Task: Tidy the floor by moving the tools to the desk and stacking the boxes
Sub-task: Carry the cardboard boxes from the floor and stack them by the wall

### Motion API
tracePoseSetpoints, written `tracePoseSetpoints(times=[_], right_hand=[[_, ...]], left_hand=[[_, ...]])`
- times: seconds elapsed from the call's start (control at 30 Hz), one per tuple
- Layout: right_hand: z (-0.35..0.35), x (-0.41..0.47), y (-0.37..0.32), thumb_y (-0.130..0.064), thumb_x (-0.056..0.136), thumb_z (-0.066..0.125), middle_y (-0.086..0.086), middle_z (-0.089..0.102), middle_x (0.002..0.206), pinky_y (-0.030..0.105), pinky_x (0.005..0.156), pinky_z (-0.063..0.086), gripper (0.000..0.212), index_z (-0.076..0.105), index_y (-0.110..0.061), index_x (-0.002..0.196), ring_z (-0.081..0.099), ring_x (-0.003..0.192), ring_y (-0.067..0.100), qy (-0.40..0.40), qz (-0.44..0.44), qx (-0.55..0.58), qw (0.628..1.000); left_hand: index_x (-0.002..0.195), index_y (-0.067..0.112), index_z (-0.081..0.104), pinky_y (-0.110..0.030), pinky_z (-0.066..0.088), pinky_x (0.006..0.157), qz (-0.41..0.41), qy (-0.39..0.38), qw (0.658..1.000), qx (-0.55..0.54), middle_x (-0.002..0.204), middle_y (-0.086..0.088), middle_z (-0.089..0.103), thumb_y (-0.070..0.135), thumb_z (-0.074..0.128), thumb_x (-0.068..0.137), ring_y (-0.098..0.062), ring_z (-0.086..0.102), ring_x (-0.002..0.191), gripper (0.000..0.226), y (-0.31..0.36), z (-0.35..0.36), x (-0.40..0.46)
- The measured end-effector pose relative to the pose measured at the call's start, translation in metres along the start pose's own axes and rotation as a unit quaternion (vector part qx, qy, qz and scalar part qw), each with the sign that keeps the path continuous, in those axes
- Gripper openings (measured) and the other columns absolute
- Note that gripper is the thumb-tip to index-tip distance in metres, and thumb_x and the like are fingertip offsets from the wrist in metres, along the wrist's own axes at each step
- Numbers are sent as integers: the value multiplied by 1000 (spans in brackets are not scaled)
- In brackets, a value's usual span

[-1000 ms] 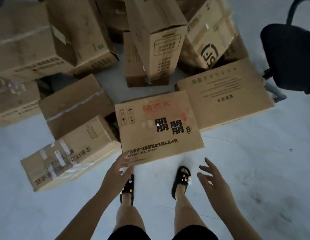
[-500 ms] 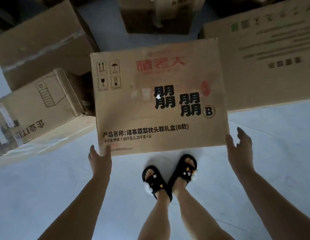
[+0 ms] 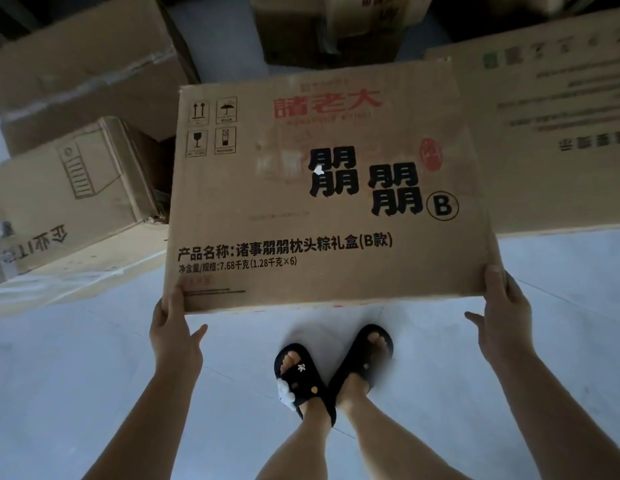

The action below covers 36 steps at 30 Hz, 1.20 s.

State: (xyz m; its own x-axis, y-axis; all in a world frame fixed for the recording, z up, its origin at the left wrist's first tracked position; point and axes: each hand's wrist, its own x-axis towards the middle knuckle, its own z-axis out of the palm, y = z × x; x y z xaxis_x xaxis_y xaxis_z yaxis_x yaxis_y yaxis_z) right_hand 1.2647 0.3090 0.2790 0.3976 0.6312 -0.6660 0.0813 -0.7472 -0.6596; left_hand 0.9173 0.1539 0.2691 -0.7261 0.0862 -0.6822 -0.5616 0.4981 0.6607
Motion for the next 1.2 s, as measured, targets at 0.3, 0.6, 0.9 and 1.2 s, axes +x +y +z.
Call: tracePoseSetpoints(times=[0.3,0.6,0.9,1.2], right_hand=[[-41,-102,-121,-30,96,48,-11,56,79,43,71,46,23,65,-28,81,51,81,16,3,-62,6,998],[-115,-218,-215,-28,95,48,-8,53,86,44,67,52,18,62,-22,103,49,85,20,-6,-144,14,990],[-155,-284,-279,-36,95,48,-9,48,77,31,56,55,19,63,-24,94,52,74,15,-102,-242,25,965],[-158,-362,-290,-43,91,49,9,64,105,29,56,57,32,60,-28,118,62,93,34,-232,-312,-2,921]], left_hand=[[112,22,58,-55,50,86,5,28,999,-45,113,-2,54,30,50,96,-23,49,115,20,110,-41,-109],[105,21,56,-55,49,87,41,15,992,-118,92,4,54,30,48,97,-24,48,105,14,186,-109,-234],[109,21,55,-50,52,83,113,52,963,-237,91,5,54,30,48,97,-21,49,105,17,190,-174,-335],[122,17,53,-46,53,81,163,169,917,-322,101,7,55,28,45,98,-10,54,93,28,137,-269,-420]])
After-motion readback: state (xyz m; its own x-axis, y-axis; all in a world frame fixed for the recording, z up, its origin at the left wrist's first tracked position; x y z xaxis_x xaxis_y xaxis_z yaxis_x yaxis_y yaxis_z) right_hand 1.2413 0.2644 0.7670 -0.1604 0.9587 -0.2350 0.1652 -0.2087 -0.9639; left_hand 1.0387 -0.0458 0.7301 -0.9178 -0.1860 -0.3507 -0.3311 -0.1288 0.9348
